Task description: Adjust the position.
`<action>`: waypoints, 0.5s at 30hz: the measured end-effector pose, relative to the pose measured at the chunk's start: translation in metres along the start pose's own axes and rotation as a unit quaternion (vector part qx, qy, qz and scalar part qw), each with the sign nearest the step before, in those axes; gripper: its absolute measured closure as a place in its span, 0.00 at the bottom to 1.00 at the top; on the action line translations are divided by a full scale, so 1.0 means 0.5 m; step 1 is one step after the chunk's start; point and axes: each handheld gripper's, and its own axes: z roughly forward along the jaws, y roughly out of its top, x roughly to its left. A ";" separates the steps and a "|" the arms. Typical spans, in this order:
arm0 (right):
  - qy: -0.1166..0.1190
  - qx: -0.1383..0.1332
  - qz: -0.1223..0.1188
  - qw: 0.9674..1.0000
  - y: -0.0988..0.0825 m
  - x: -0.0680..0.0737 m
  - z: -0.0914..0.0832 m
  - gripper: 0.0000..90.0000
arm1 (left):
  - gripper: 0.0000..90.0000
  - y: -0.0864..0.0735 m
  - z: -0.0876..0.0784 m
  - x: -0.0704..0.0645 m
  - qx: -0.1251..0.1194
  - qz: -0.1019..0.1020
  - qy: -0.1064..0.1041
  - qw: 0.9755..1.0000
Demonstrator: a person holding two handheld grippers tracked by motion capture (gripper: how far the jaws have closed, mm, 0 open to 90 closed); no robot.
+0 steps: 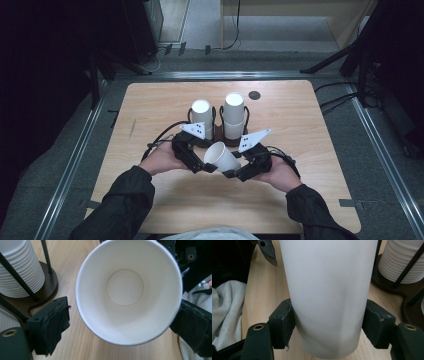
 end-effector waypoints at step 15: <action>0.027 -0.032 0.001 0.999 0.017 0.001 0.001 0.36 | 0.08 -0.010 -0.012 -0.009 -0.075 -0.038 -0.004 0.996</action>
